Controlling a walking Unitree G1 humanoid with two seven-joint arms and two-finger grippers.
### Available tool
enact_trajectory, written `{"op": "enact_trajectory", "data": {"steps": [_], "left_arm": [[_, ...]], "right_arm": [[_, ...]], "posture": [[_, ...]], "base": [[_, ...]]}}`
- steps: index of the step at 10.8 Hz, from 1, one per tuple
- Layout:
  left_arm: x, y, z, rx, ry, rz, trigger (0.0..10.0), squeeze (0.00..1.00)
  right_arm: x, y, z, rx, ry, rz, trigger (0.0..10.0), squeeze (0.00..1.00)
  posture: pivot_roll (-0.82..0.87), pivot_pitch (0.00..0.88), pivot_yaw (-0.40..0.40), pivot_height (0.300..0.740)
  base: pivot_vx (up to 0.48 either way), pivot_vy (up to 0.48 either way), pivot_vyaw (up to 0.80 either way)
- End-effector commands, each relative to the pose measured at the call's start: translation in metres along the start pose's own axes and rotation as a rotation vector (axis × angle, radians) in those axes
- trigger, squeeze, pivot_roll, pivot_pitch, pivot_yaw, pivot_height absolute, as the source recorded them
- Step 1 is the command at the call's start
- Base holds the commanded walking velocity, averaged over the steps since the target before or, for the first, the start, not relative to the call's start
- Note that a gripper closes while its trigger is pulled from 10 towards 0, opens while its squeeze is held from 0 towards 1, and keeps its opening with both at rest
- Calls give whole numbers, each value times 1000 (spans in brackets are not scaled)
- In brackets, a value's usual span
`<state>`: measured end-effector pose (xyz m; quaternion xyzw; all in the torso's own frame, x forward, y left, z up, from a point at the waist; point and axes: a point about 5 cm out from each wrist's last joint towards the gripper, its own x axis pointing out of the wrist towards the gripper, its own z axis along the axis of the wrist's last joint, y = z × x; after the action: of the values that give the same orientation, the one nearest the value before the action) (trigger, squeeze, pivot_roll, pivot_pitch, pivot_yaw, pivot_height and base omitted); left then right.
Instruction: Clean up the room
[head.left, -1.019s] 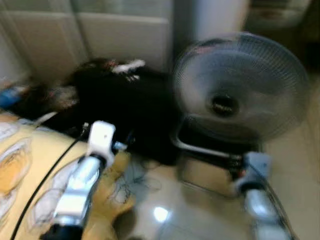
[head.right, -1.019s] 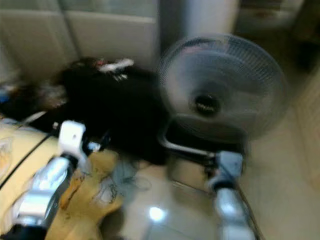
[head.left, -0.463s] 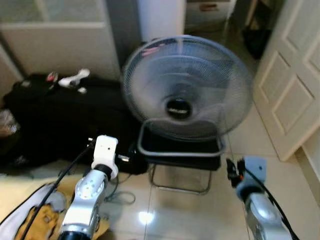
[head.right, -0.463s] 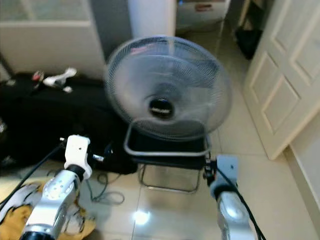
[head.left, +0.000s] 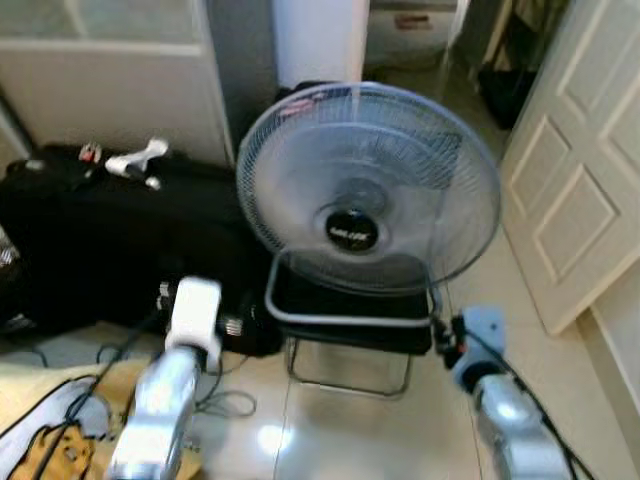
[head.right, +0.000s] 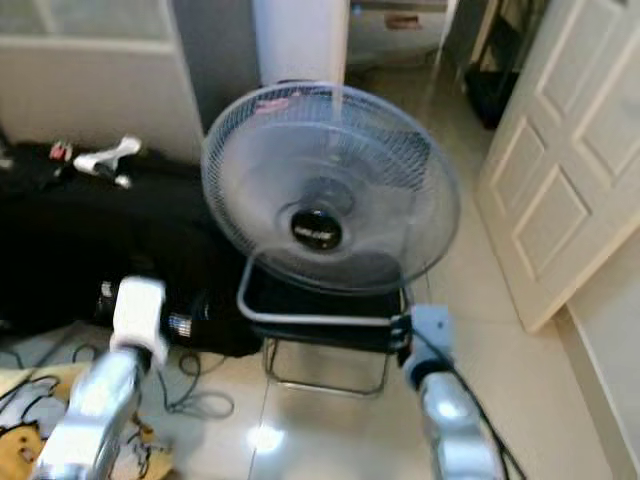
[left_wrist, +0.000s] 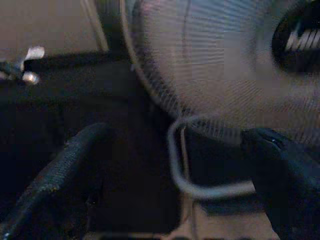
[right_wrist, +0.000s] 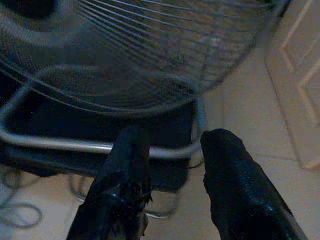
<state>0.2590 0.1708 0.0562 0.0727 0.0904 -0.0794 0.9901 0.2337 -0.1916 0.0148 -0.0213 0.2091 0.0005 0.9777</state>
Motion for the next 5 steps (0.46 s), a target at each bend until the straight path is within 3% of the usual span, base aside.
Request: {"op": "enact_trajectory", "data": {"steps": [1, 5], "left_arm": [[-1, 1, -5, 0, 18, 3, 10000, 0], [9, -2, -1, 1, 9, -9, 10000, 0]], "right_arm": [[1, 0, 2, 10, -9, -7, 10000, 0], [4, 2, -6, 36, 7, -26, 10000, 0]], "posture": [[-26, 0, 14, 740], [-46, 0, 35, 740]], "base": [[281, 0, 0], [280, 0, 0]]}}
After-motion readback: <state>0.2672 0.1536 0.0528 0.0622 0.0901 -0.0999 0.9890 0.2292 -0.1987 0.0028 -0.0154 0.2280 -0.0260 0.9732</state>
